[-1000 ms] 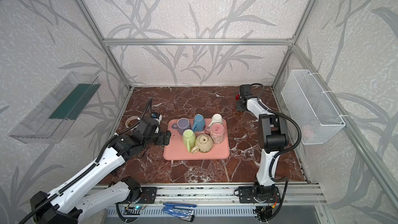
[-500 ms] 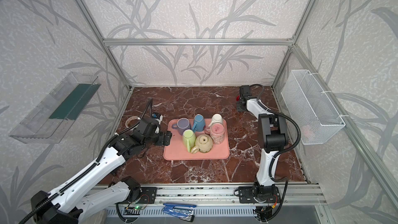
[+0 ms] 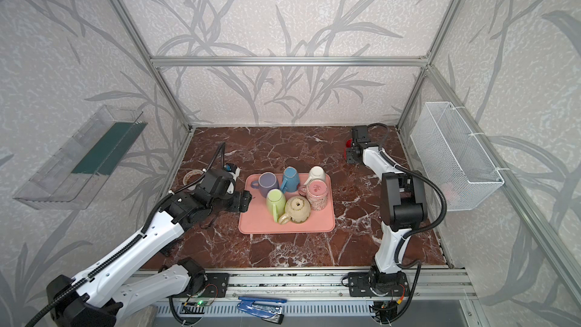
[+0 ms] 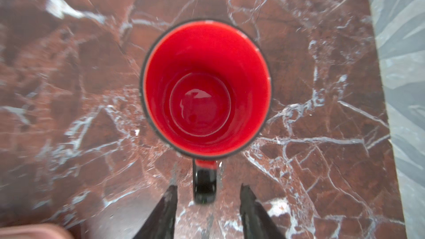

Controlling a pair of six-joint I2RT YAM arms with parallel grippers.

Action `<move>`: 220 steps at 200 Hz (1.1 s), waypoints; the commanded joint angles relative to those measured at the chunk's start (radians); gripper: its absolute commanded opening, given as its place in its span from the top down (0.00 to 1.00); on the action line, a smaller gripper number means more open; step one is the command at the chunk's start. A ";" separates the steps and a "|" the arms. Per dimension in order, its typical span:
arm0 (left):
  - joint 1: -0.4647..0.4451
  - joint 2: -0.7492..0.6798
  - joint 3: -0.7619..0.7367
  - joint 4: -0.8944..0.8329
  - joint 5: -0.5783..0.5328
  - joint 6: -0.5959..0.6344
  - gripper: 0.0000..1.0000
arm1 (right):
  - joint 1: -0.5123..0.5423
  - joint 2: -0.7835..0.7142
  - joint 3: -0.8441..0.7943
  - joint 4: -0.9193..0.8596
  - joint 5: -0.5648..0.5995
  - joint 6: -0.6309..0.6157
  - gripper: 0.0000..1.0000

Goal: Turn the mug right side up
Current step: 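Carry the red mug upright with the right gripper onto the table beyond the tray, then open the right gripper and withdraw while the left gripper moves over the tray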

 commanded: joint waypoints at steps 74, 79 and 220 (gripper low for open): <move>-0.076 -0.012 0.053 -0.089 -0.031 -0.044 0.17 | 0.115 -0.492 -0.382 0.237 -0.347 0.252 0.47; -0.083 -0.012 0.051 -0.091 -0.035 -0.048 0.17 | 0.133 -0.499 -0.381 0.217 -0.365 0.253 0.47; -0.149 0.144 0.098 -0.060 -0.021 -0.101 0.26 | 0.341 -0.750 -0.494 -0.115 -0.360 0.369 0.45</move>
